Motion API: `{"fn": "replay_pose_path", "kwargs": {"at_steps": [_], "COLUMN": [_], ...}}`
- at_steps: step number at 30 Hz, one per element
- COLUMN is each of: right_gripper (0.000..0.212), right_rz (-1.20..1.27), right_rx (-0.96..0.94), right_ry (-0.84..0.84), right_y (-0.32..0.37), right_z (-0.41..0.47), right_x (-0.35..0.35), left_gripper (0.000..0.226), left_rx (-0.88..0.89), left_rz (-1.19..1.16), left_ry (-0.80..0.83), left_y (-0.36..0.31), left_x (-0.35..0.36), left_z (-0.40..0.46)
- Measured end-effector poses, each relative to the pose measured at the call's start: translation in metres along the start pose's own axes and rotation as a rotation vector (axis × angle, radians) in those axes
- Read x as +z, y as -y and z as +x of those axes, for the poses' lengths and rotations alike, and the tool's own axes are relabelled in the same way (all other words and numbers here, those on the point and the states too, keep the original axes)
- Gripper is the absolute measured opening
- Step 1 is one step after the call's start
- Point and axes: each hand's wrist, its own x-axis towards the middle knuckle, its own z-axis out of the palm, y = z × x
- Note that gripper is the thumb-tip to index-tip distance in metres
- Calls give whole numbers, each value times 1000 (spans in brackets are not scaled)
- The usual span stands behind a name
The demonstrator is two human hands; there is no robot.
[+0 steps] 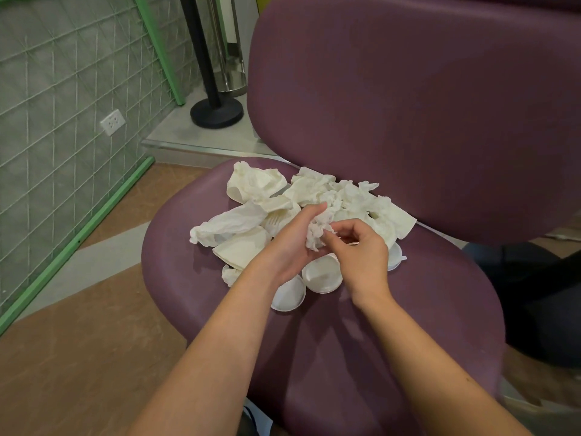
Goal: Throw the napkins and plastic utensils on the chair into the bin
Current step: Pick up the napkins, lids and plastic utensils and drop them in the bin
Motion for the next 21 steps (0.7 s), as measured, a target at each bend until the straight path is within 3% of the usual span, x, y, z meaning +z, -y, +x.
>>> {"fn": "replay_pose_path", "kwargs": {"at_steps": [3,8,11,14,16,19,21], "right_gripper": [5,19,26,19,34,53,47], "right_rz": [-125,-198,-265,-556,-837,-1081,-1127], "right_rx": [-83,-127,-147,-164,-121,-27,13], "right_ry": [-12,82,-59,-170,-214,-163,-121], "right_y": [-8,-7,-11,-15,-18,-21,-24], "right_z": [4,12,36,70,93,114,119], "right_x": [-4,-18,-24,-25,-25,-23,-24], "left_gripper": [41,25,20,24,25,26,27], "left_rx": [30,112,162,171,154,142,158], "left_rz": [73,190,182,215,248,302,320], "left_ry": [-24,-222,-305,-362,-369,-355,-339], "left_y": [3,9,8,7,6,7,7], "left_x": [12,16,19,20,21,20,19], "left_z": [4,21,27,33,35,37,38]}}
